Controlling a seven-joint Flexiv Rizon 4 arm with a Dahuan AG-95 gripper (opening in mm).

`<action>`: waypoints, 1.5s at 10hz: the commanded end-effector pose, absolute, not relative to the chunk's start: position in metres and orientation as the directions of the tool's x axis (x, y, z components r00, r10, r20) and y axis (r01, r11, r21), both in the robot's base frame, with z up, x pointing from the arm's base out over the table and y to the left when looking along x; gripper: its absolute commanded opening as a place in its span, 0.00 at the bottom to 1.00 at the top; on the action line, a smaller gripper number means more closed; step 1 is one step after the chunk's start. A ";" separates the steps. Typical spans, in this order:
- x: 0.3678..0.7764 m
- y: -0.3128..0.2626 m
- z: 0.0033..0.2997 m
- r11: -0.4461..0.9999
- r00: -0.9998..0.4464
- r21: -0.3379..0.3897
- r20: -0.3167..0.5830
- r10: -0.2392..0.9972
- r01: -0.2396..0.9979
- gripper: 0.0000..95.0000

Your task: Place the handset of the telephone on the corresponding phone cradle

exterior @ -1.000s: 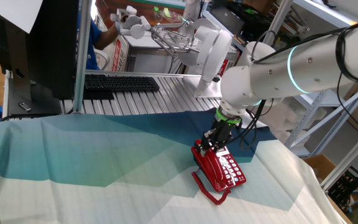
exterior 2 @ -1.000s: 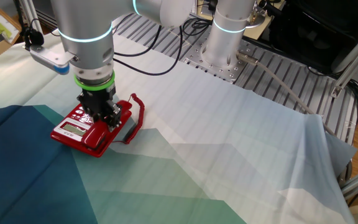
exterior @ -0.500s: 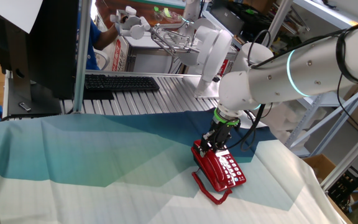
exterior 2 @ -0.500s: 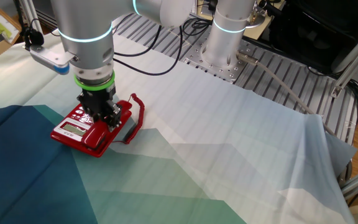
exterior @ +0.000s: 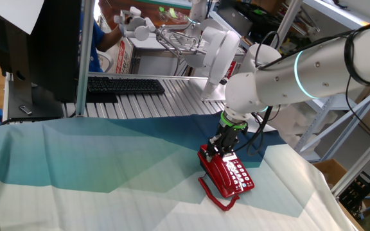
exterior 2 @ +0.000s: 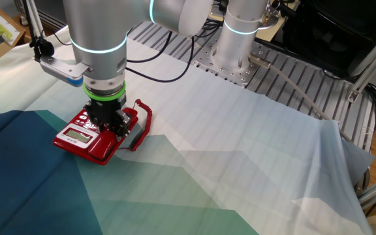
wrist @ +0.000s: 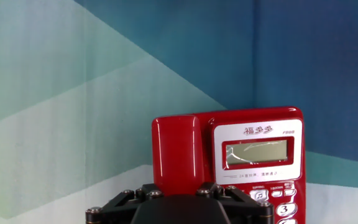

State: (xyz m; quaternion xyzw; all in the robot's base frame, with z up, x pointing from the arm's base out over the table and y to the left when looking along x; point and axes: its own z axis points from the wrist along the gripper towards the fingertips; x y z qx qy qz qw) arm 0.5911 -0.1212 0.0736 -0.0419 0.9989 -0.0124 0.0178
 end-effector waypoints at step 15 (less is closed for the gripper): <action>0.586 -0.125 0.061 0.997 -0.997 -0.022 -0.035 -0.071 -0.070 0.00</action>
